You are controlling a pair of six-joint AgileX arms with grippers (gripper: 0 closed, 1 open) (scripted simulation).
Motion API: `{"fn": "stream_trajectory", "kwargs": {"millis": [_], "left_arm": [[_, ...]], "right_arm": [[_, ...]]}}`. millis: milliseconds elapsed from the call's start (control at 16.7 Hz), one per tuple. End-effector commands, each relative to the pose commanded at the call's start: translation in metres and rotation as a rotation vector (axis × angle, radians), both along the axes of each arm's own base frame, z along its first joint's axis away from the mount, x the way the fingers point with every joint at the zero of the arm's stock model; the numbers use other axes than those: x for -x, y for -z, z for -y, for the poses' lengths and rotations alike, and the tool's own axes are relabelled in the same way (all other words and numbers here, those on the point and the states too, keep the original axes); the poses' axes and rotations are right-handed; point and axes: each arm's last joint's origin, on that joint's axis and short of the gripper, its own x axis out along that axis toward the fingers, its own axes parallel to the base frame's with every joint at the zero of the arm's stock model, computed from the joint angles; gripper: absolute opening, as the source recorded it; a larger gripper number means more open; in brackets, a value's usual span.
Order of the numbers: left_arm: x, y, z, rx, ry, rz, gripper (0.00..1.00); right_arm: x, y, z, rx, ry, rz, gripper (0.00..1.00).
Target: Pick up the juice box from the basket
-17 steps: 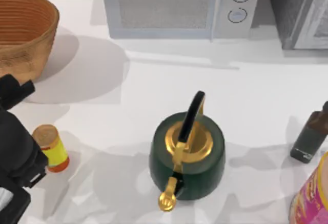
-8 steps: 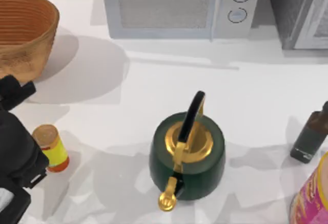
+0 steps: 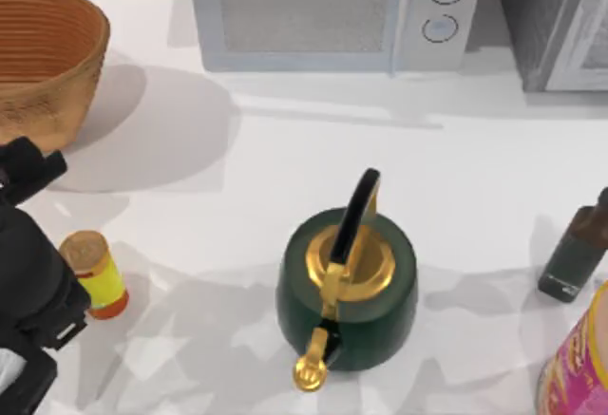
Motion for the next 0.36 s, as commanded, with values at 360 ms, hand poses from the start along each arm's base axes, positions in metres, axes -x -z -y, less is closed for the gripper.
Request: {"fn": "stream_trajectory", "kwargs": {"millis": [360], "left_arm": [[0.0, 0.0, 0.0, 0.0, 0.0, 0.0, 1.0]], "right_arm": [[0.0, 0.0, 0.0, 0.0, 0.0, 0.0, 1.0]]}}
